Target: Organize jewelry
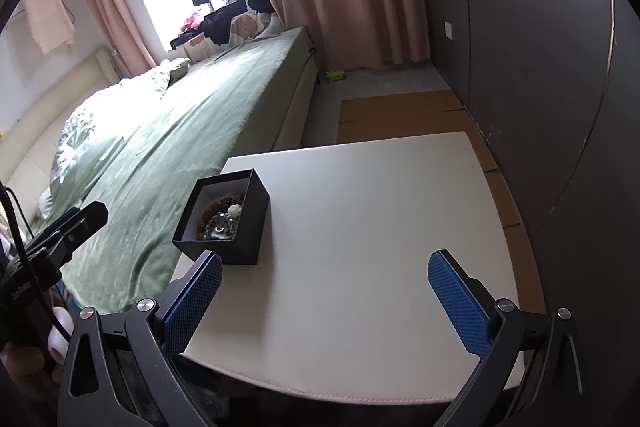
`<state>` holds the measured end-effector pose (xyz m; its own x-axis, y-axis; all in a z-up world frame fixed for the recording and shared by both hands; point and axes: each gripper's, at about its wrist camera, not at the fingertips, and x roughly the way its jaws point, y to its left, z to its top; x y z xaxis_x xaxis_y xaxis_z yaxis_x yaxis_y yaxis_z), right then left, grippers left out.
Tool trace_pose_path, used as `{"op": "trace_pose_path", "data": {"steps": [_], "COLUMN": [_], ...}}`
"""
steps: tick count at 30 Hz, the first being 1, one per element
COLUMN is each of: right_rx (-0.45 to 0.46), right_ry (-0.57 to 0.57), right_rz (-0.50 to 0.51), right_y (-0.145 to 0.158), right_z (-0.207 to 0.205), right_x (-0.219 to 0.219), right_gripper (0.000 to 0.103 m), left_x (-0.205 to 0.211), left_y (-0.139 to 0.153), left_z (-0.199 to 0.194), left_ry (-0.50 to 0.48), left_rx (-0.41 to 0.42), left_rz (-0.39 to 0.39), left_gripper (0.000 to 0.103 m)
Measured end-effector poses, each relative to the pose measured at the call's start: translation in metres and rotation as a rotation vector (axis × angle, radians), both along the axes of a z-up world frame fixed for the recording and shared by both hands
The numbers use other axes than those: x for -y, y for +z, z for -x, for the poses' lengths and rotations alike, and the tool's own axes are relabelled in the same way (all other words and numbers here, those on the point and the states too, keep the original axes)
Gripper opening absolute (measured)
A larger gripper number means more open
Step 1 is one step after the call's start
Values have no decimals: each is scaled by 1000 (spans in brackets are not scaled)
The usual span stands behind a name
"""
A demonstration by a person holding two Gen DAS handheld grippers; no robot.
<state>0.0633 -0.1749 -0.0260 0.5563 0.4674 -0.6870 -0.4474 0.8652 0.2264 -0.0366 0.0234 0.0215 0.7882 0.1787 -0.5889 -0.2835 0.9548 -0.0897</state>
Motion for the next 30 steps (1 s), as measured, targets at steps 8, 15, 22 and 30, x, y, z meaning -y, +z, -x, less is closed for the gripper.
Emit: {"op": "trace_pose_path", "data": {"steps": [8,15,22,30], "right_rx": [4,2,1,-5], "right_ry": [2,2,3,0], "right_rz": [-2,-3,1,1], "right_y": [2,2,2,1], "right_z": [1,2,3,2], "right_x": [0,-1,-2,-2], "right_gripper": [103,103,103,103], "left_x": [3,3,4,4], "left_y": [0,-1,-1,-2], "left_z": [0,1,2,2], "left_ry": [-3,-4,-5,-9], "left_rx": [-2,-5,-6,-11], "left_rz": [-7,-11,-13,-20], "left_gripper": [102,102,102,102]}}
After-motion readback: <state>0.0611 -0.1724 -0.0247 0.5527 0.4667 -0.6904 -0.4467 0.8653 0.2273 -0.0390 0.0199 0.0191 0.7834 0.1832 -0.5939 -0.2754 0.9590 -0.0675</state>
